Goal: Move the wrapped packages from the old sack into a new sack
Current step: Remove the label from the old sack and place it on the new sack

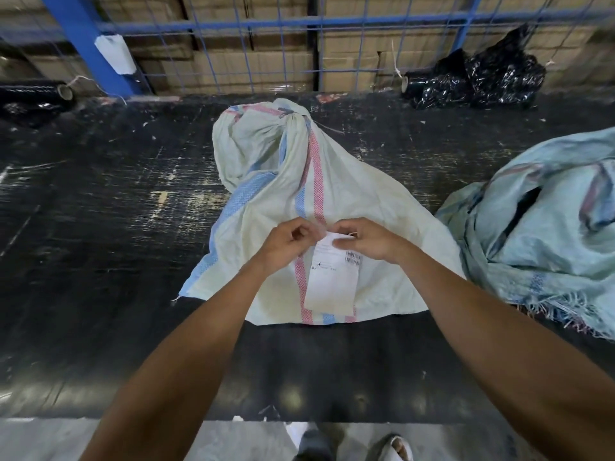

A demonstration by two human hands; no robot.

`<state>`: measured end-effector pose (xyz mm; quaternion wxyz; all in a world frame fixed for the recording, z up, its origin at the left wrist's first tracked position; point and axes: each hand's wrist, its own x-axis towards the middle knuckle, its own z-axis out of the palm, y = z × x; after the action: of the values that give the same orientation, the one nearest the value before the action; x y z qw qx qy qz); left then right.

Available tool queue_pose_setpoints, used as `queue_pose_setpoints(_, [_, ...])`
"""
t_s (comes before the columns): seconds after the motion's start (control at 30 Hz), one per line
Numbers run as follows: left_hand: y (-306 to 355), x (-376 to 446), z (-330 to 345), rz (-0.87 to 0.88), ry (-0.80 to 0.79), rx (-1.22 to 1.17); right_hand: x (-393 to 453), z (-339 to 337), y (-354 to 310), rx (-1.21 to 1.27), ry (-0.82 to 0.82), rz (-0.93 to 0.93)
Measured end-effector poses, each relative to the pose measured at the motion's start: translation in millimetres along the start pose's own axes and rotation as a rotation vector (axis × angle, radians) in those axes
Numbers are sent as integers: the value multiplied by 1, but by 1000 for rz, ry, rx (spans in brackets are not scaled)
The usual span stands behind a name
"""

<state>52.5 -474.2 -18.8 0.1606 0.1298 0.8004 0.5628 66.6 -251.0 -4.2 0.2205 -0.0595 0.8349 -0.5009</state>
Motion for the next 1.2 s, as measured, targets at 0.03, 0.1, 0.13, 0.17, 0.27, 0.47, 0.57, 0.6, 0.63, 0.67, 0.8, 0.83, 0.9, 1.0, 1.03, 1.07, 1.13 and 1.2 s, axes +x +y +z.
queue_pose_setpoints(0.03, [-2, -3, 1, -16, -9, -1, 2, 3, -2, -8, -13, -21])
queue_pose_setpoints(0.1, [-5, -10, 2, -42, 16, 8, 3, 6, -7, -16, -33, -62])
queue_pose_setpoints(0.13, [-8, -11, 2, -55, 34, -8, 3, 7, -9, -25, -30, -76])
queue_pose_setpoints(0.17, [-11, -13, 2, -65, 53, -40, 3, 7, -10, -44, -18, -86])
queue_pose_setpoints(0.27, [-8, -15, 0, -85, 92, -106, 4, 10, -7, -89, 66, -109])
queue_pose_setpoints(0.47, [5, -19, -6, -170, 103, -254, -5, 12, 4, 343, 213, -13])
queue_pose_setpoints(0.57, [7, -23, -4, -176, 118, -354, -11, 14, 9, 537, 181, 89])
queue_pose_setpoints(0.6, [8, -22, -4, -177, 135, -378, -11, 17, 10, 587, 205, 109])
queue_pose_setpoints(0.63, [10, -22, -5, -175, 151, -392, -12, 19, 10, 616, 238, 98])
queue_pose_setpoints(0.67, [12, -21, -6, -172, 168, -395, -11, 20, 9, 640, 286, 68])
queue_pose_setpoints(0.8, [14, -20, -4, -139, 253, -412, -8, 13, -5, 629, 456, -47])
queue_pose_setpoints(0.83, [13, -20, -1, -116, 279, -400, -7, 11, -7, 604, 475, -60])
queue_pose_setpoints(0.9, [9, -21, 9, -49, 346, -329, -3, 9, -4, 573, 516, -52])
queue_pose_setpoints(1.0, [-7, -19, 18, 14, 495, -174, -2, 4, 9, 625, 677, 35])
queue_pose_setpoints(1.03, [-15, -20, 18, 44, 506, -83, -5, 2, 13, 722, 694, 86])
queue_pose_setpoints(1.07, [-18, -21, 16, 84, 458, 62, -8, -1, 18, 824, 656, 147])
queue_pose_setpoints(1.13, [-29, -21, 16, 179, 260, 450, -13, 0, 30, 922, 487, 252])
queue_pose_setpoints(1.2, [-37, -20, 16, 175, 93, 777, -14, 8, 44, 919, 383, 302])
